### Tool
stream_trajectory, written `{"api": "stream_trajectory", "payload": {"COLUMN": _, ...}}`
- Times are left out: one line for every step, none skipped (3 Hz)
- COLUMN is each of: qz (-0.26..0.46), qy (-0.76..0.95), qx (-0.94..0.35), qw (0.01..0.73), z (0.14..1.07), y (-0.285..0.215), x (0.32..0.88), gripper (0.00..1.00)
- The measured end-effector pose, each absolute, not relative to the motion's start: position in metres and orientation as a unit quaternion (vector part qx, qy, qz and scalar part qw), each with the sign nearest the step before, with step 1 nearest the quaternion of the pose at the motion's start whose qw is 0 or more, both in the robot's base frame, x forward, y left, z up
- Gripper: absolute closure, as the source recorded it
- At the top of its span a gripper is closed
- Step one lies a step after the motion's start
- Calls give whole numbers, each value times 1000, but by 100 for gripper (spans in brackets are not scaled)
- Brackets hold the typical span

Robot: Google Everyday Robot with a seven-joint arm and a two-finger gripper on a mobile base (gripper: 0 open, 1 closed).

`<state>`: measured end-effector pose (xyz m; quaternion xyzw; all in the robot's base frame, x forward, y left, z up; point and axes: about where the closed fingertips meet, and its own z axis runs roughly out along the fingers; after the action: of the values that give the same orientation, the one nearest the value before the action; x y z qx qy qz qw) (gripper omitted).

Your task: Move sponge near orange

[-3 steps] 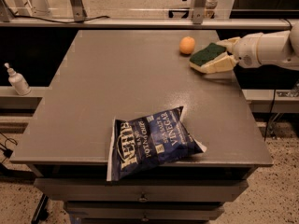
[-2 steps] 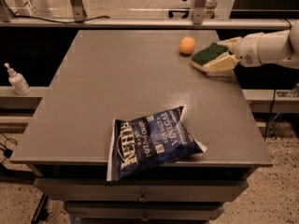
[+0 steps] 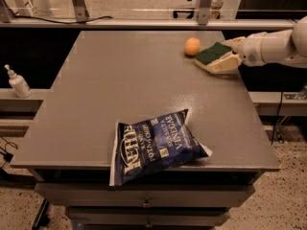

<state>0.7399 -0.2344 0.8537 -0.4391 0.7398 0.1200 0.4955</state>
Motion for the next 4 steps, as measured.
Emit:
{"api": "stream_trajectory", "payload": {"qz": 123, "qy": 743, "qx": -439, "qw": 490, "z": 850, "y": -233, "x": 743, "gripper": 82}}
{"api": "stream_trajectory", "payload": {"qz": 125, "qy": 746, "qx": -439, "qw": 485, "z": 848, "y": -234, "x": 742, "gripper": 57}}
{"api": "stream_trajectory", "payload": {"qz": 129, "qy": 747, "qx": -440, "qw": 481, "z": 845, "y": -233, "x": 741, "gripper": 36}}
{"api": "stream_trajectory", "payload": {"qz": 133, "qy": 748, "qx": -442, "qw": 477, "z": 842, "y": -231, "x": 741, "gripper": 12}}
